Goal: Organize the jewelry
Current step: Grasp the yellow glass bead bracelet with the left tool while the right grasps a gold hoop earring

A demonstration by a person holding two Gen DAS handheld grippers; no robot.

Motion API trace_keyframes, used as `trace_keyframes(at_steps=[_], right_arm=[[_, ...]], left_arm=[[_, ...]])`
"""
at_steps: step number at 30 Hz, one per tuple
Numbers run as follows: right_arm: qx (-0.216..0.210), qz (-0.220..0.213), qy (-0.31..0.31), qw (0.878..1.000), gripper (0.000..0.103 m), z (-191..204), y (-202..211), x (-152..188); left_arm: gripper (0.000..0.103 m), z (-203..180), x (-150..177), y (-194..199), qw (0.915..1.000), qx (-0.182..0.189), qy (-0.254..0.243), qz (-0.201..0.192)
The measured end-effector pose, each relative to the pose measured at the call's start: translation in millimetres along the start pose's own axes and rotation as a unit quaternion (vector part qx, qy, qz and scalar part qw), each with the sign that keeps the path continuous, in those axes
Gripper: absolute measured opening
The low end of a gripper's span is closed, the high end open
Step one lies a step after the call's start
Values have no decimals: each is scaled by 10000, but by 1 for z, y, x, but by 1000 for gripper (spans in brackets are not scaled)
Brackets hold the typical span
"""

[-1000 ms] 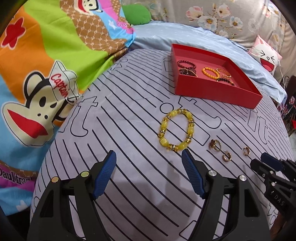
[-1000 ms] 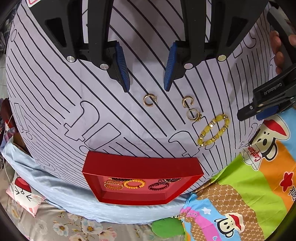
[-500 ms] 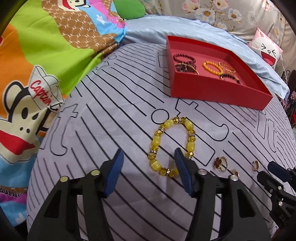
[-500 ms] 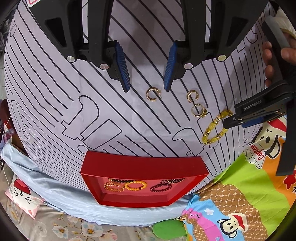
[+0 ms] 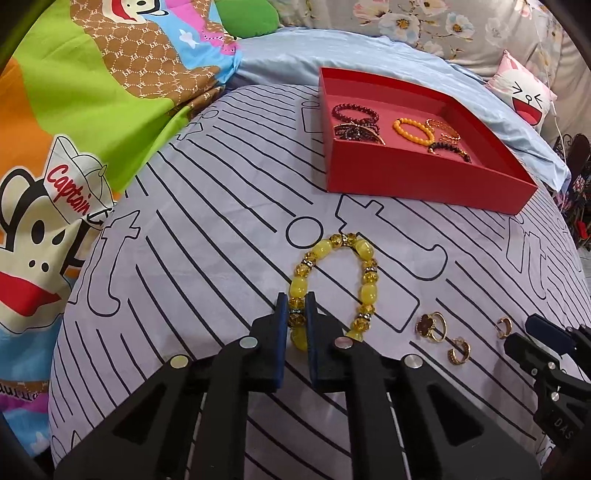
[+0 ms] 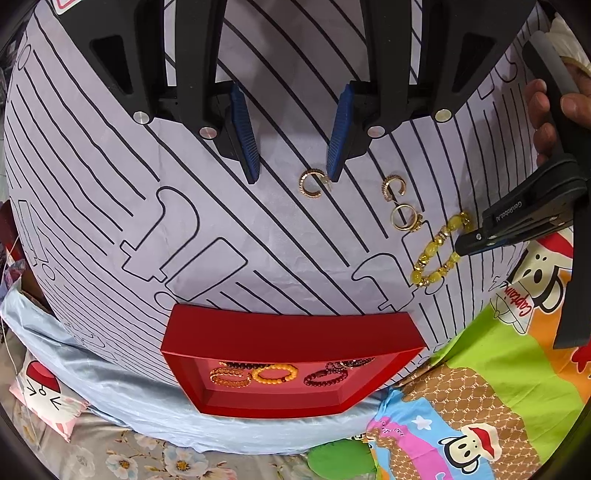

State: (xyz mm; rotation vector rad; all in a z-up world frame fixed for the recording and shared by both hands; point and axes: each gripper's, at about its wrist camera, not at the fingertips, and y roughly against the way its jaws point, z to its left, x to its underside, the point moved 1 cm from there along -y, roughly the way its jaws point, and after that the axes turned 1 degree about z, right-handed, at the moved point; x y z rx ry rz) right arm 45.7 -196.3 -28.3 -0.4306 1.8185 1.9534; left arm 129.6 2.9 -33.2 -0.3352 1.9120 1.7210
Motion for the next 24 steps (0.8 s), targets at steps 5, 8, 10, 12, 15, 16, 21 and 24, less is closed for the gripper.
trace_keyframes(at_steps=[5, 8, 10, 12, 15, 16, 21, 24], right_arm=[[-170, -25, 95, 9998, 38, 15, 0, -8], [-267, -25, 279, 9992, 38, 31, -4, -12], [-321, -16, 382, 9988, 38, 40, -7, -14], [-381, -11, 477, 9981, 38, 50, -12, -17], [-459, -21, 563, 9974, 38, 60, -18, -21], [-474, -34, 597, 9971, 38, 63, -20, -23], [-467, 21, 672, 9966, 38, 68, -30, -27], [-449, -28, 744, 9962, 38, 70, -33, -28]], left_arm=[[9, 8, 5, 3, 10000, -22, 71, 12], [9, 13, 7, 3, 9999, -73, 97, 30], [9, 15, 9, 4, 9999, -87, 107, 32], [9, 18, 10, 5, 9999, -95, 129, 34], [9, 19, 12, 6, 9999, -104, 122, 27], [9, 19, 12, 6, 9999, -97, 122, 23], [9, 20, 13, 7, 9999, -132, 104, 9], [9, 19, 13, 7, 9999, -142, 89, 7]])
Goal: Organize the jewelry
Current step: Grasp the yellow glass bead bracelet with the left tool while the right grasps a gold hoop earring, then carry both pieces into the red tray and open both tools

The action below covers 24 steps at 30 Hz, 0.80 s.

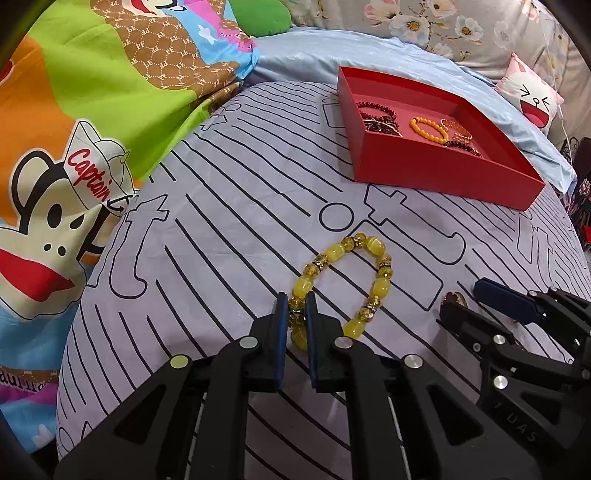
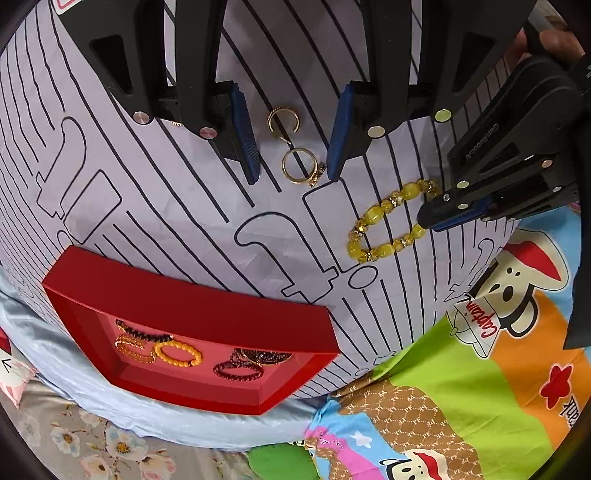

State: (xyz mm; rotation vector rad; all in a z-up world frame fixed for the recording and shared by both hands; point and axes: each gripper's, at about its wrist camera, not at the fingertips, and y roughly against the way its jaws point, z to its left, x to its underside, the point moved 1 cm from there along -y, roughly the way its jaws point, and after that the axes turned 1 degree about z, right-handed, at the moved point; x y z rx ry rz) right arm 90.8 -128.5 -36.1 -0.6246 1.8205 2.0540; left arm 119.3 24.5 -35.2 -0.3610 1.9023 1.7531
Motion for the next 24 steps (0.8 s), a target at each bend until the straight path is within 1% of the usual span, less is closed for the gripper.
trace_keyframes(at_steps=[3, 4, 5, 6, 12, 16, 19, 24], right_arm=[[70, -29, 82, 9999, 36, 2, -1, 0], [68, -35, 85, 9999, 32, 2, -1, 0], [51, -36, 73, 10000, 24, 2, -1, 0], [44, -37, 63, 10000, 23, 1, -1, 0], [-3, -77, -60, 10000, 21, -5, 4, -1], [-11, -203, -173, 9996, 21, -14, 17, -3], [0, -322, -332, 9989, 21, -29, 30, -8], [66, -545, -631, 9965, 21, -61, 48, -27]], left_arm=[[9, 0, 0, 0, 10000, -5, -4, 0], [9, 0, 0, 0, 10000, -12, -2, 0], [9, -1, 0, -1, 10000, -22, -5, 2], [9, -1, 0, -1, 10000, -24, -2, 7], [9, -2, -3, 0, 9999, 61, 58, 74], [9, -7, -5, 7, 9998, 168, 36, 35], [9, -13, -13, 17, 9995, 313, -11, -54], [9, -27, -37, 37, 9979, 543, -134, -327]])
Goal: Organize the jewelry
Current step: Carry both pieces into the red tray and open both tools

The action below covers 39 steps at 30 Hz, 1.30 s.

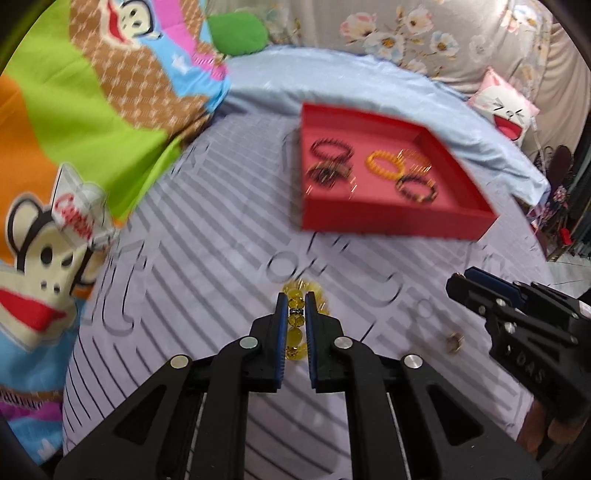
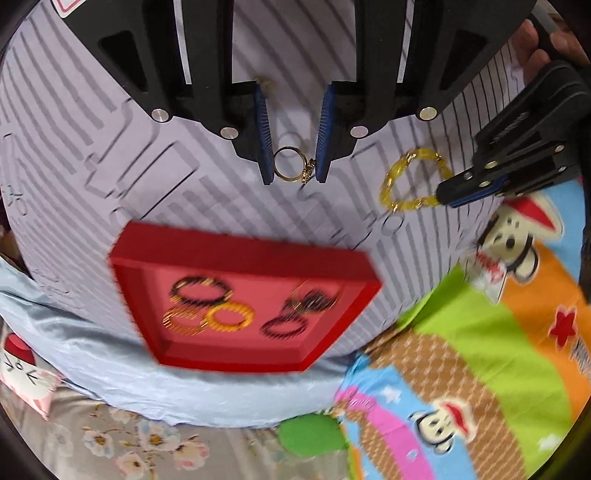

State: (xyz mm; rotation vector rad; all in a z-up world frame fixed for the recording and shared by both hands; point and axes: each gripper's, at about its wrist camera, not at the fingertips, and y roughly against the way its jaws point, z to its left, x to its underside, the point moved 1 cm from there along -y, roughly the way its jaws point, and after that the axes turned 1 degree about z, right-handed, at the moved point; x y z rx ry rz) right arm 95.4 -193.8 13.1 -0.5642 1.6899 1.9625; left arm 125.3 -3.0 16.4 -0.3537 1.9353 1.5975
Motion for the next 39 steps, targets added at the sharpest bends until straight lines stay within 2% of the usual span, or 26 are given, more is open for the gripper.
trace_keyframes(at_steps=[9, 12, 16, 20, 28, 39], right_arm=[[370, -489, -138, 9980, 21, -43, 9, -66], [346, -526, -233, 9977, 21, -50, 2, -80], [350, -458, -304, 9979, 21, -58, -14, -92], [345, -298, -376, 9983, 21, -62, -34, -91], [405, -43, -461, 9981, 18, -70, -59, -84], [471, -59, -458, 9978, 21, -72, -62, -79]], left_arm=[[9, -32, -72, 17, 9971, 398, -179, -624], [9, -47, -100, 21, 9946, 461, -281, -891], [9, -62, -124, 11, 9928, 447, -386, -1044], [9, -71, -130, -17, 9946, 365, -481, -843], [9, -72, -112, -67, 9978, 159, -544, -336], [10, -69, -108, -82, 9982, -69, -532, -260]])
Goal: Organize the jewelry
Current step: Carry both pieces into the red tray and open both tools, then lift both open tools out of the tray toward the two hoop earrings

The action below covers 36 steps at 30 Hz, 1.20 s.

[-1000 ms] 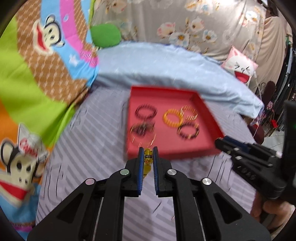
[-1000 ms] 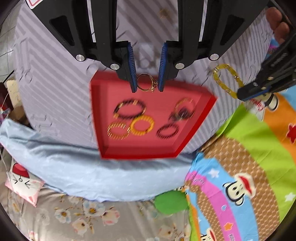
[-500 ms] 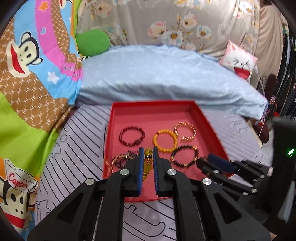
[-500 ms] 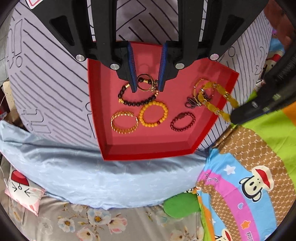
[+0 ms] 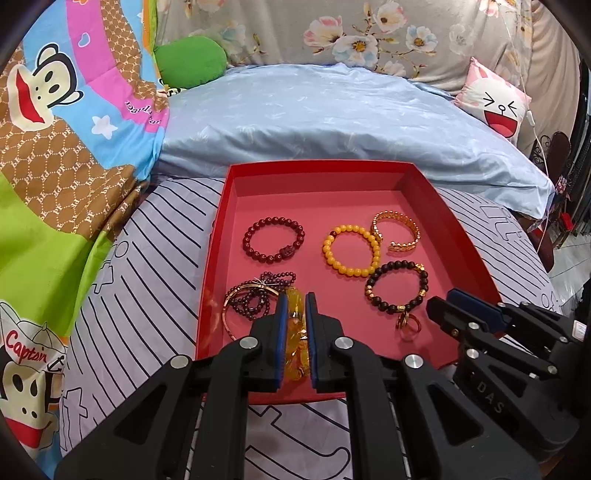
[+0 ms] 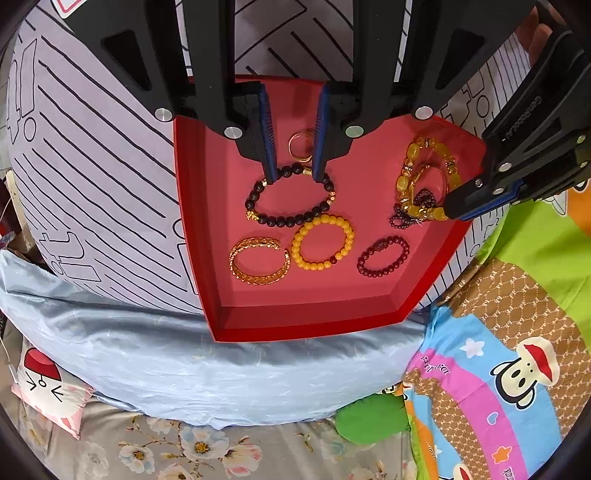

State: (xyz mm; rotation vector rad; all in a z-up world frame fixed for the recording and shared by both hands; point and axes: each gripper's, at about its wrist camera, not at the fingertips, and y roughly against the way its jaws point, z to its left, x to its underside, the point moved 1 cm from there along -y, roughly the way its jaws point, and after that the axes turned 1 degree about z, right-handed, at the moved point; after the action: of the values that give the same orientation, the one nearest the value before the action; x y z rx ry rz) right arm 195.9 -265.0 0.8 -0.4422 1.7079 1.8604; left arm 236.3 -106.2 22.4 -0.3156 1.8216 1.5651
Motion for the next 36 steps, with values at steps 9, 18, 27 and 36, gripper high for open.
trace_keyframes(at_steps=[9, 18, 27, 36], right_arm=[[-10, -115, 21, 9999, 30, 6, 9, 3], [-54, -228, 75, 9997, 33, 11, 30, 12], [-123, -259, 121, 9995, 33, 22, 57, 36], [-91, -117, 368, 9992, 36, 35, 78, 82]], left_arm=[[20, 1, 1, 1, 10000, -70, 32, -19], [25, 4, 7, 16, 9998, -126, 63, -121], [27, 2, 21, 43, 9997, -111, 41, -219], [32, 26, 57, 74, 9993, -194, 251, -221]])
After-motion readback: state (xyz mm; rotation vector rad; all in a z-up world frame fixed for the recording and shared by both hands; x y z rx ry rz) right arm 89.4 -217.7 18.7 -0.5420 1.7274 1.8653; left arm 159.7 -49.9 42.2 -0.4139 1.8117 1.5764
